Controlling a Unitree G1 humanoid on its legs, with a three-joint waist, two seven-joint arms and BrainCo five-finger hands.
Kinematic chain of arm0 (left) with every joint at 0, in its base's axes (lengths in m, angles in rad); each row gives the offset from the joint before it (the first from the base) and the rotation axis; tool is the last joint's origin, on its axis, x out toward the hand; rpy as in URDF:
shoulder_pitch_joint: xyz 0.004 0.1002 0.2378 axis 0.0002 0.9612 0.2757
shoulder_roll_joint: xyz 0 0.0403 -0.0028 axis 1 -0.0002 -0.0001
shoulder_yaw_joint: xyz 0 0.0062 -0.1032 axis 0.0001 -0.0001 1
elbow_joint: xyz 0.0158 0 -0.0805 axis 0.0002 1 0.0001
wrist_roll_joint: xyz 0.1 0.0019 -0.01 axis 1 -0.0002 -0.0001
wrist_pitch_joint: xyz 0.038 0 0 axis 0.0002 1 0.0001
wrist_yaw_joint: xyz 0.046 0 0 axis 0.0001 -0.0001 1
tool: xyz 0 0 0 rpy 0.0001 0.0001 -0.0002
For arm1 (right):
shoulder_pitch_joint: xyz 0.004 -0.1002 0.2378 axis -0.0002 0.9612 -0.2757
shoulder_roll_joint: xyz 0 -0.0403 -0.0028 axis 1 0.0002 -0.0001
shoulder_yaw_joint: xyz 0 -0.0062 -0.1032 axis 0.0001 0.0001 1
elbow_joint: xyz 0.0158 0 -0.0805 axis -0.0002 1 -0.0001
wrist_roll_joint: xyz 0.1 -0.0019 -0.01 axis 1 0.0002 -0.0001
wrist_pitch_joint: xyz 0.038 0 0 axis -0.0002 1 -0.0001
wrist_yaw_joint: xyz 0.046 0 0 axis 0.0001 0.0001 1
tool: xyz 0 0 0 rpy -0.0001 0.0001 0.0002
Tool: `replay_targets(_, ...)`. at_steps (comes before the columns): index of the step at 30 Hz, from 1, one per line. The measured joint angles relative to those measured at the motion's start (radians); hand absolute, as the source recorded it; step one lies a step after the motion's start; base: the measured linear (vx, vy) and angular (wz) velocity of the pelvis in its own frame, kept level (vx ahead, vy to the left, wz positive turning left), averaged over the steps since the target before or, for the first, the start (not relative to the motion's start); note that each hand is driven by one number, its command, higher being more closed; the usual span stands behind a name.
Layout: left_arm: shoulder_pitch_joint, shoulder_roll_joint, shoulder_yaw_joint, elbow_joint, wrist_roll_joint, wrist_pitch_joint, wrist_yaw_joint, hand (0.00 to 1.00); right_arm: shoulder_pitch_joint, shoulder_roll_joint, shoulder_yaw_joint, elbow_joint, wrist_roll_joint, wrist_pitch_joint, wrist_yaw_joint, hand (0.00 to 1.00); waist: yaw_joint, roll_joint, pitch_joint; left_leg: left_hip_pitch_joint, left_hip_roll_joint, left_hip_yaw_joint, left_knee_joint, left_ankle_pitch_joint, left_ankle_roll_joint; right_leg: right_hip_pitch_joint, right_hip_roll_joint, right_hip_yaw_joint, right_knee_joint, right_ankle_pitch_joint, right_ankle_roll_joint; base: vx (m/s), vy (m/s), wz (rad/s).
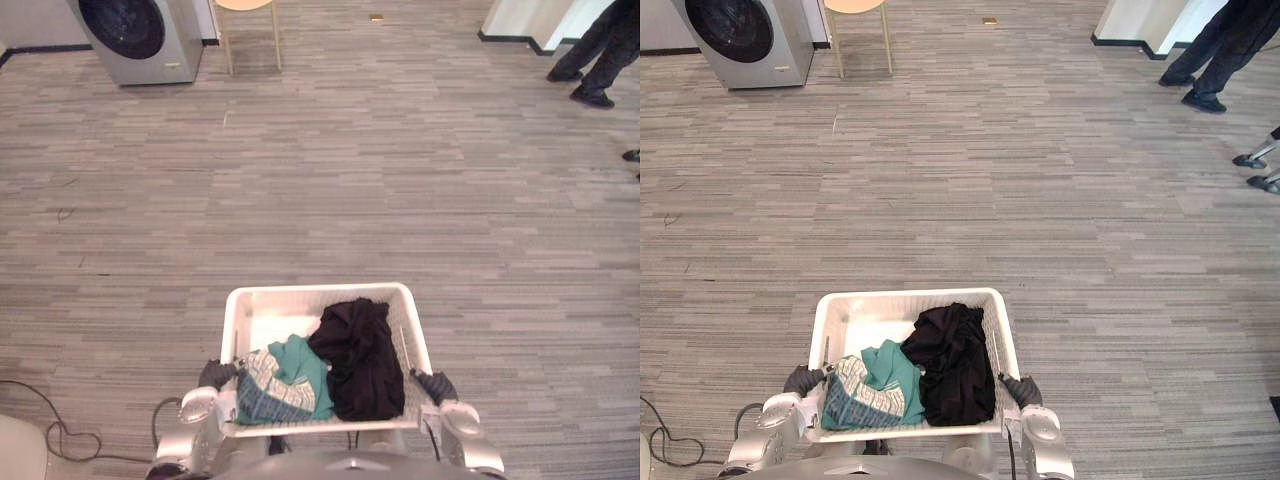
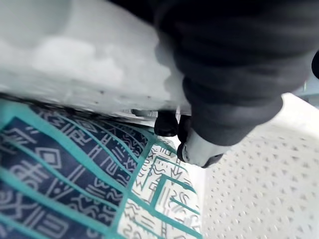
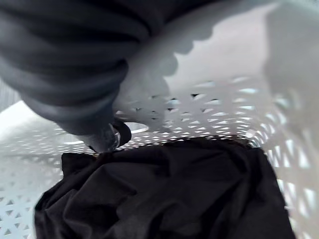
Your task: Pick up the laundry basket with both hands and put the clothes into the washing machine.
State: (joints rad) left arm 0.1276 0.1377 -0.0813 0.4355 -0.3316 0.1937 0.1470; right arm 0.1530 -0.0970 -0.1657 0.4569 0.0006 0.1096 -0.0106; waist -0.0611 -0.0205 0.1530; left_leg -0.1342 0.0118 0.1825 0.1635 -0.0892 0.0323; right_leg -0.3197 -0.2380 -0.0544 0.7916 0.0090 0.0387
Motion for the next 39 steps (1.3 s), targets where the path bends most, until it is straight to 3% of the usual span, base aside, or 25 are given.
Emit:
replay_targets(1,-0.006,-0.001,0.008,-0.005,0.000,-0.002,0.000,1.00,0.000,0.009,0.001,-0.009,0.001,-0.003,0.003,1.00,0.001,0.009,0.017,0.025,0.002,-0.009,-0.006,-0.010,0.004,-0.026,0.002,0.005,0.062,-0.015,0.008,0.30,0.166,0.49)
replay_targets(2,-0.010,0.012,0.016,-0.017,0.000,-0.006,0.000,1.00,0.000,0.025,0.005,-0.020,0.001,-0.006,0.006,1.00,0.001,-0.002,0.021,0.070,0.005,-0.021,-0.016,-0.028,0.010,-0.058,0.016,-0.018,0.105,-0.100,0.005,0.34,0.124,0.27)
replay_targets(5,-0.022,0.029,0.020,-0.032,0.000,-0.014,-0.002,1.00,0.006,0.049,0.001,-0.041,0.009,-0.007,0.006,1.00,-0.013,-0.010,0.021,0.120,-0.006,-0.049,-0.034,-0.069,0.017,-0.091,0.065,-0.088,-0.144,-0.148,0.031,0.27,0.055,0.32)
replay_targets(8,-0.036,0.032,0.019,-0.031,0.006,-0.018,-0.003,1.00,0.013,0.053,-0.003,-0.052,0.033,-0.003,0.004,1.00,-0.028,-0.026,0.022,0.181,-0.056,-0.089,-0.108,-0.096,0.011,-0.074,0.103,-0.103,-0.665,0.007,0.100,0.43,-0.003,0.42)
replay_targets(9,-0.037,0.031,0.019,-0.030,0.010,-0.018,-0.003,1.00,0.019,0.058,-0.003,-0.055,0.033,-0.007,0.002,1.00,-0.030,-0.031,0.029,0.219,-0.071,-0.102,-0.129,-0.111,-0.001,-0.074,0.106,-0.071,-0.694,0.031,0.094,0.56,-0.098,0.57)
replay_targets(11,-0.037,0.019,0.018,-0.031,0.024,-0.018,-0.002,1.00,0.039,0.059,-0.003,-0.071,0.034,-0.005,-0.005,1.00,-0.033,-0.016,0.022,0.276,-0.053,-0.132,-0.100,-0.178,-0.028,-0.078,0.141,-0.038,-0.590,0.055,0.026,0.72,-0.195,0.69)
replay_targets(12,-0.022,0.013,0.016,-0.030,0.032,-0.018,-0.003,1.00,0.056,0.059,-0.002,-0.091,0.037,0.002,-0.012,1.00,-0.035,0.009,0.004,0.280,-0.013,-0.155,-0.007,-0.239,-0.068,-0.044,0.178,-0.048,-0.539,0.065,-0.026,0.75,-0.224,0.85)
replay_targets(14,-0.012,0.000,0.024,-0.047,0.041,-0.017,-0.002,1.00,0.048,0.048,0.000,-0.091,0.038,0.010,-0.013,1.00,-0.042,0.046,0.013,0.137,0.065,-0.118,0.389,-0.240,-0.125,0.006,0.209,-0.101,-0.468,-0.036,-0.050,0.84,-0.283,0.59)
replay_targets(16,0.034,-0.027,0.034,-0.058,0.041,-0.016,-0.008,1.00,0.054,0.015,0.019,-0.095,0.040,0.027,-0.012,1.00,-0.005,0.093,0.032,-0.083,0.185,-0.122,0.974,0.001,-0.167,0.169,0.283,-0.110,-0.505,-0.113,-0.088,0.83,-0.242,-0.04)
replay_targets(19,0.054,-0.055,0.030,-0.112,0.049,-0.017,-0.023,1.00,0.078,-0.004,0.006,-0.160,0.053,0.025,-0.017,1.00,0.037,0.080,0.063,-0.218,0.204,-0.064,1.170,-0.062,-0.095,0.416,0.282,-0.077,-0.632,-0.131,-0.110,0.72,-0.107,-0.12)
replay_targets(21,0.049,-0.064,0.039,-0.126,0.049,-0.022,-0.024,1.00,0.077,-0.010,0.006,-0.197,0.053,0.023,-0.018,1.00,0.056,0.051,0.073,-0.274,0.205,0.038,1.036,-0.113,-0.084,0.526,0.244,-0.034,-0.699,-0.135,-0.115,0.66,-0.008,-0.36)
replay_targets(23,0.045,-0.078,0.043,-0.141,0.049,-0.027,-0.024,1.00,0.036,-0.033,0.007,-0.192,0.053,0.025,-0.017,1.00,0.074,0.066,0.066,-0.327,0.193,0.072,0.722,-0.112,-0.092,0.570,0.221,-0.001,-0.710,-0.138,-0.119,0.69,0.105,-0.71)
replay_targets(24,0.044,-0.083,0.050,-0.146,0.049,-0.028,-0.023,1.00,0.017,-0.039,0.009,-0.181,0.052,0.024,-0.015,1.00,0.094,0.073,0.061,-0.332,0.175,0.056,0.415,-0.053,-0.129,0.593,0.200,0.021,-0.711,-0.152,-0.136,0.50,0.135,-0.74)
replay_targets(25,0.047,-0.087,0.055,-0.151,0.049,-0.028,-0.024,1.00,0.009,-0.043,0.010,-0.168,0.052,0.022,-0.012,1.00,0.102,0.086,0.055,-0.332,0.176,0.029,0.259,-0.010,-0.155,0.603,0.199,0.032,-0.713,-0.153,-0.134,0.69,0.275,-1.05)
replay_targets(26,0.055,-0.094,0.055,-0.151,0.050,-0.035,-0.022,1.00,0.002,-0.062,0.025,-0.136,0.053,0.015,-0.013,1.00,0.120,0.118,0.035,-0.346,0.197,-0.049,0.120,0.000,-0.193,0.625,0.212,0.074,-0.715,-0.178,-0.103,0.87,0.413,-0.96)
replay_targets(27,0.060,-0.093,0.063,-0.136,0.053,-0.038,-0.020,1.00,-0.008,-0.051,0.029,-0.096,0.052,0.014,-0.013,1.00,0.123,0.120,0.018,-0.348,0.190,-0.062,0.147,0.091,-0.184,0.671,0.189,0.109,-0.688,-0.235,-0.090,0.89,0.459,-0.84)
replay_targets(28,0.054,-0.082,0.068,-0.121,0.058,-0.036,-0.018,1.00,-0.020,-0.035,0.028,-0.068,0.051,0.016,-0.014,1.00,0.122,0.088,0.003,-0.347,0.166,-0.065,0.173,0.139,-0.164,0.660,0.151,0.127,-0.643,-0.259,-0.076,0.74,0.411,-0.66)
replay_targets(29,0.055,-0.065,0.078,-0.110,0.062,-0.032,-0.018,1.00,-0.024,-0.018,0.038,-0.037,0.050,0.018,-0.014,1.00,0.119,0.027,-0.024,-0.347,0.099,-0.060,0.223,0.147,-0.115,0.590,0.085,0.180,-0.495,-0.272,-0.058,0.72,0.401,-0.48)
replay_targets(30,0.054,-0.058,0.085,-0.111,0.062,-0.032,-0.019,1.00,-0.020,-0.010,0.042,-0.039,0.050,0.016,-0.012,1.00,0.117,-0.001,-0.025,-0.343,0.075,-0.039,0.274,0.102,-0.058,0.535,0.060,0.199,-0.359,-0.240,-0.004,0.72,0.378,-0.43)
replay_targets(32,0.055,-0.043,0.090,-0.105,0.063,-0.018,-0.016,1.00,-0.014,0.015,0.041,-0.019,0.040,0.010,-0.014,1.00,0.096,-0.048,-0.014,-0.269,0.027,-0.003,0.322,0.002,-0.016,0.396,0.014,0.217,-0.022,0.014,0.228,0.69,0.296,0.03)
replay_targets(33,0.057,-0.032,0.083,-0.101,0.063,0.001,-0.007,1.00,-0.007,0.021,0.047,0.003,0.038,0.012,-0.013,1.00,0.082,-0.054,-0.010,-0.191,0.011,-0.001,0.306,-0.032,-0.004,0.310,0.019,0.208,0.174,0.063,0.250,0.79,0.253,0.11)
replay_targets(34,0.076,-0.034,0.075,-0.101,0.063,0.006,0.003,1.00,0.012,0.022,0.048,-0.002,0.032,0.016,-0.012,1.00,0.085,-0.041,0.004,-0.082,0.004,0.002,0.265,-0.062,0.004,0.230,0.040,0.173,0.329,-0.015,0.183,0.64,0.172,0.01)
replay_targets(36,0.094,-0.034,0.057,-0.113,0.063,0.007,0.005,1.00,0.059,0.021,0.046,-0.037,0.032,0.017,-0.011,1.00,0.084,-0.002,0.026,0.087,0.007,0.002,0.163,-0.092,0.005,0.114,0.082,0.083,0.398,-0.144,0.060,0.60,0.147,-0.07)
replay_targets(38,0.092,-0.033,0.041,-0.132,0.062,0.005,0.007,1.00,0.111,0.030,0.044,-0.122,0.033,-0.002,-0.011,1.00,0.067,0.023,0.029,0.196,0.004,-0.012,0.094,-0.129,0.000,-0.010,0.101,0.001,0.274,-0.227,0.036,0.56,0.057,0.21)
replay_targets(39,0.078,-0.033,0.040,-0.159,0.062,-0.001,0.009,1.00,0.120,0.034,0.037,-0.175,0.034,-0.002,-0.013,1.00,0.049,0.030,0.027,0.232,0.006,-0.039,0.092,-0.161,-0.006,-0.056,0.095,-0.052,0.075,-0.235,0.034,0.53,-0.062,0.66)
